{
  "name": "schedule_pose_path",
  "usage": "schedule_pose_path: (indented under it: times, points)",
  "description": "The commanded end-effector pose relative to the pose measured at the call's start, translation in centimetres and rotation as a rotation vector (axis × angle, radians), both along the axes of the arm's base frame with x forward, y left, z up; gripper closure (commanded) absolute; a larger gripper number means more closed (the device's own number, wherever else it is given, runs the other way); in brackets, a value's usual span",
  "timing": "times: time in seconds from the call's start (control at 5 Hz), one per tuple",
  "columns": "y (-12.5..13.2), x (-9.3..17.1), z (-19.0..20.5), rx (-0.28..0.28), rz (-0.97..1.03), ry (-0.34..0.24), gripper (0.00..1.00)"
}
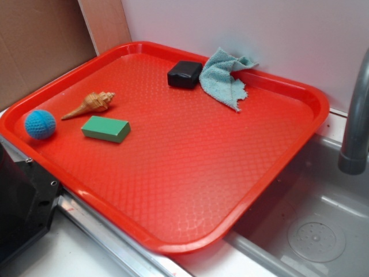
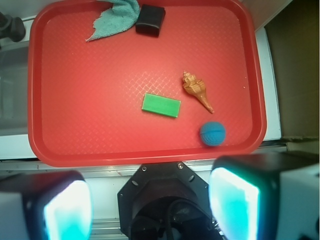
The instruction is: Grab the blue cloth.
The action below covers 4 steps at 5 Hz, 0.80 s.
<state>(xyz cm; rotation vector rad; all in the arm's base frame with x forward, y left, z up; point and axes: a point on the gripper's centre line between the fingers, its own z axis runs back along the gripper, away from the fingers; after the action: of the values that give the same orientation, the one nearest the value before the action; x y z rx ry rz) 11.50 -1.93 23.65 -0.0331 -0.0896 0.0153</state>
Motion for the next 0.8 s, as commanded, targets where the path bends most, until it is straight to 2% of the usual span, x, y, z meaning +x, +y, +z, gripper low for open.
schedule_pose_path:
  times: [0.0, 0.2, 0.4, 0.6]
  points:
    - [0.0, 0.0, 0.0, 0.000, 0.000, 0.000, 0.00]
    - [0.3, 1.8, -1.0, 0.039, 0.039, -0.056, 0.00]
    - [0.4, 2.9, -1.8, 0.036, 0.124, -0.143, 0.00]
    - [0.7, 4.3, -2.7, 0.033, 0.125, -0.205, 0.00]
